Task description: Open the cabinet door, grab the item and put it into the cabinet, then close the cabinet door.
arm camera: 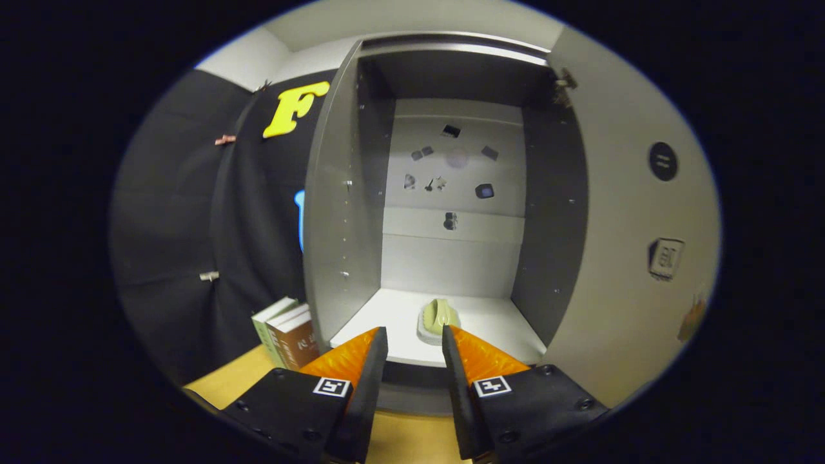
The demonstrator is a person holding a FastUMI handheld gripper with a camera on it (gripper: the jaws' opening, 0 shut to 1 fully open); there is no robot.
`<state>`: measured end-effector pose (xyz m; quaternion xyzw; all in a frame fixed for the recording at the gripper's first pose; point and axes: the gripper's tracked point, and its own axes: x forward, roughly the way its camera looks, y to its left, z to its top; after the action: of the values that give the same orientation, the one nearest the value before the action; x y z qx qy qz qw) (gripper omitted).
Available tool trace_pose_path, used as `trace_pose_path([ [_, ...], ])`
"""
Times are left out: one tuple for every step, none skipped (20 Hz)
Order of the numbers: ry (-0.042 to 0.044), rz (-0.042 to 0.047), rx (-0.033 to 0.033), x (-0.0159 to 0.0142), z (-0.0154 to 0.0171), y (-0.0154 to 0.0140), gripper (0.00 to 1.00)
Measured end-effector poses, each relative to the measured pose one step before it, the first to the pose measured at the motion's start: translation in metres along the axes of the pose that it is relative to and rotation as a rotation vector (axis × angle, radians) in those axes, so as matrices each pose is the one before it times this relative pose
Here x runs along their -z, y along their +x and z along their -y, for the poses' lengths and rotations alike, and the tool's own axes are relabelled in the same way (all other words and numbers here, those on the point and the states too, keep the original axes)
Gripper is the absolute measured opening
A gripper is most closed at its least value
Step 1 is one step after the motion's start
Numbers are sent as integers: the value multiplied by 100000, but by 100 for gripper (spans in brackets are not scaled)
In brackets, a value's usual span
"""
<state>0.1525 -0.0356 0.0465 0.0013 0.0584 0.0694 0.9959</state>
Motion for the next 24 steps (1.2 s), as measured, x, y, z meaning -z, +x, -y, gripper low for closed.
trace_pose_path([
  [1040,443,765,-398,-84,-1516,55],
  [272,1513,1184,-352,4,-1418,55],
  [309,2167,545,-534,-221,-1526,55],
  [251,1050,577,-144,-175,-1394,55],
  [-121,329,1062,122,177,-1556,56],
  [-235,-189,1352,249,314,-1590,56],
  [-812,-604,2272,150,611,-1552,58],
  [-1268,-194,3033,145,1114,-1501,62],
  [-1495,-153,2631,88,1000,-1551,65],
  [-1120,-92,1889,69,874,-1171,67],
  [-672,-109,2140,-212,992,-1352,72],
  [293,588,1586,-249,1026,-1124,76],
  [1590,297,378,-263,965,-1149,81],
  [1677,264,750,-186,1015,-1152,85],
  [1367,905,994,-405,1366,-1291,90],
  [887,873,1039,-396,1528,-865,94],
  [117,201,749,-352,1701,-1032,96],
  [-168,-223,585,-94,1471,-611,97],
  [237,-57,869,-346,1625,-764,98],
  [49,725,-14,-546,1405,-826,98],
  [-110,1137,335,-626,1470,-680,98],
  [-501,627,1032,-283,1711,-346,98],
  [-1524,498,872,-189,1607,-136,98],
  [-2167,325,1241,73,1592,67,98],
])
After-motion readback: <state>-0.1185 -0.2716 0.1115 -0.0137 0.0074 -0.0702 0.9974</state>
